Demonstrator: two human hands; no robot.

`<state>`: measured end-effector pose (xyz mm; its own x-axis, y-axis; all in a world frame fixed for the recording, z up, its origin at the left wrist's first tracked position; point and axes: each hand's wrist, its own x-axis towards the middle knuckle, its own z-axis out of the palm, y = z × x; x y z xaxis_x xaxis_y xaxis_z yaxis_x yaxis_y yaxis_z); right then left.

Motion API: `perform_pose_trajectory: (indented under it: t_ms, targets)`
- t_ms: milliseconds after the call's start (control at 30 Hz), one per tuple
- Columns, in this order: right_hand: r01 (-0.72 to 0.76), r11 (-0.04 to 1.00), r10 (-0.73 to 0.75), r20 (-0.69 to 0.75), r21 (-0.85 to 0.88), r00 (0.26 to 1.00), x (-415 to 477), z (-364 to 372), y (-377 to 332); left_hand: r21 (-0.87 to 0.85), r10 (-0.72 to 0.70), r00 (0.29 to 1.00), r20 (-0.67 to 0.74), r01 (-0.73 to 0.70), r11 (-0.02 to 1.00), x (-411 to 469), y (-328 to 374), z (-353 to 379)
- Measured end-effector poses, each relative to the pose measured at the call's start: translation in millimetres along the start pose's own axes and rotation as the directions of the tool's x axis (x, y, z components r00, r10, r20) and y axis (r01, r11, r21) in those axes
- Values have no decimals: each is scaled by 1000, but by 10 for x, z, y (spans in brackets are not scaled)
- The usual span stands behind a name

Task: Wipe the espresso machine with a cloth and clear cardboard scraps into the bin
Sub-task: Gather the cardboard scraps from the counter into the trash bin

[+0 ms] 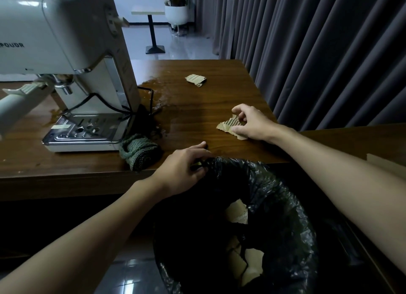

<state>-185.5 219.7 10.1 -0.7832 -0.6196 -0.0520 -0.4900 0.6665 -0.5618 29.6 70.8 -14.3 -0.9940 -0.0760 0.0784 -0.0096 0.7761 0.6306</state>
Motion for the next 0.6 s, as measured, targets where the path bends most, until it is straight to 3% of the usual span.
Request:
perform_pose_trajectory:
  t_ms: [167, 367, 600]
  targets:
    - [-108, 983, 96, 83, 150, 992, -101, -45, -46, 14, 0, 1000, 0, 0, 1000, 5, -9, 4]
    - [-123, 967, 120, 27, 221, 992, -234, -99, -20, 21, 2, 1000, 12, -3, 1000, 17, -36, 14]
    - [-132, 792, 48, 155, 596, 987, -568, -273, -189, -32, 11, 1000, 27, -10, 999, -69, -89, -76]
